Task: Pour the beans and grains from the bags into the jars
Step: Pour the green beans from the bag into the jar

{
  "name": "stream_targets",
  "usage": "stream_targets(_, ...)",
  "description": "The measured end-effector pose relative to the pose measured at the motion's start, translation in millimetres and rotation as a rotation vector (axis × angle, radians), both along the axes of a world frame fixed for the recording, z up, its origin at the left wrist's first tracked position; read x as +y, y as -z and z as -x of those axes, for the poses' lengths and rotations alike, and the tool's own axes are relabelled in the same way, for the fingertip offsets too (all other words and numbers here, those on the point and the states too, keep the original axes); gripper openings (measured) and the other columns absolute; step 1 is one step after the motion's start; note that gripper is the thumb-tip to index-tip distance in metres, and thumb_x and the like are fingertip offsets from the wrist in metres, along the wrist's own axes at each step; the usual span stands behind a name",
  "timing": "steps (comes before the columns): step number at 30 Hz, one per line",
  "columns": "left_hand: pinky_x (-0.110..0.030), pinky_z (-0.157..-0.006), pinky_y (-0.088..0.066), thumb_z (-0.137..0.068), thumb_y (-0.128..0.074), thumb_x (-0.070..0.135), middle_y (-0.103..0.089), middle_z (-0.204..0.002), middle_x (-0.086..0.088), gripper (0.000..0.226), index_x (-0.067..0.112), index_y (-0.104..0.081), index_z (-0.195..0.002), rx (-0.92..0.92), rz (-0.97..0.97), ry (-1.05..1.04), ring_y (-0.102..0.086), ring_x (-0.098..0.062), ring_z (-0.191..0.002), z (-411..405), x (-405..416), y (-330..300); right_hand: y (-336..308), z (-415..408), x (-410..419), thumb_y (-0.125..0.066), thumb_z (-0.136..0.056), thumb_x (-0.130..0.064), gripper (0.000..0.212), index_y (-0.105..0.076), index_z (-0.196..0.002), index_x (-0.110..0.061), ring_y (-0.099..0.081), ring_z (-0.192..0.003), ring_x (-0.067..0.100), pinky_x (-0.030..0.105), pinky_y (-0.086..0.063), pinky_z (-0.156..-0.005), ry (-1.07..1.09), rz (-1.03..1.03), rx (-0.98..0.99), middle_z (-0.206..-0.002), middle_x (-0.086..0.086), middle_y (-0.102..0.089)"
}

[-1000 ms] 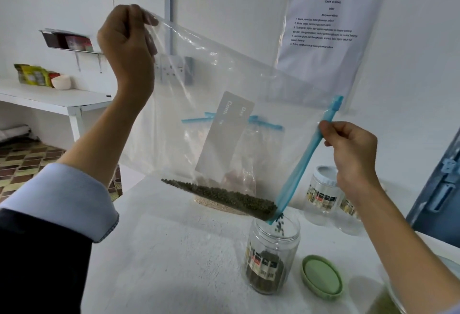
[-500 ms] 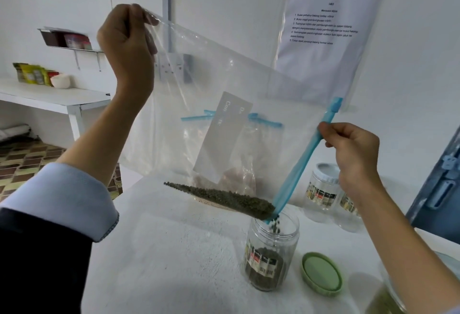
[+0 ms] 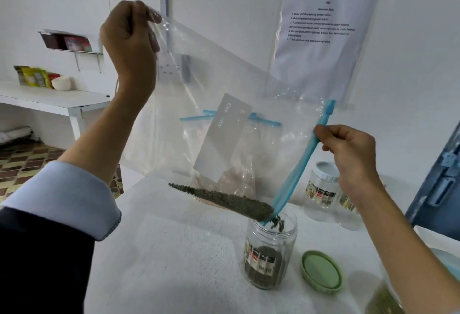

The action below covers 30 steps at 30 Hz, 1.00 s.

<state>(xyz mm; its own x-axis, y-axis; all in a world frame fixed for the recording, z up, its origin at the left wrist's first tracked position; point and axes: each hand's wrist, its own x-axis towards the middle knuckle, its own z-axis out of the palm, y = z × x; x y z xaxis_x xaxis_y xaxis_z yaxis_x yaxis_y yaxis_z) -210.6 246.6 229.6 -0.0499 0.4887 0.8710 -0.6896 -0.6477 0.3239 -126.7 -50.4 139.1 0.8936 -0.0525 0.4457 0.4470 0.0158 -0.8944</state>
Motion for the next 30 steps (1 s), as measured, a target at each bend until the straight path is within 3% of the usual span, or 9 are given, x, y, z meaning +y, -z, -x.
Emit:
stream_targets(5,-0.018,-0.041,-0.029,-0.097,-0.039,0.011,-0.056,-0.052,0.015,0.030,0.018,-0.056,-0.073,0.006,-0.010,0.004,-0.042,-0.005,-0.039,2.5,-3.2,-1.8,0.8,-1.1,-1.9,-0.070,-0.085,-0.017,0.015,-0.062,-0.073,-0.018,-0.046,-0.061,0.007,0.002,-0.041,-0.051,0.021,-0.007,0.010,-0.068,-0.004,-0.056)
stream_targets(30,-0.014,-0.042,-0.030,-0.096,-0.039,0.011,-0.055,-0.051,0.018,0.031,0.021,-0.055,-0.072,0.036,-0.023,0.046,-0.043,-0.004,-0.038,5.6,-18.3,-8.7,9.9,-3.6,-3.7,-0.067,-0.088,-0.016,0.013,-0.062,-0.077,-0.013,-0.045,-0.061,0.006,0.002,-0.040,-0.054,0.023,-0.025,0.001,-0.068,-0.002,-0.054)
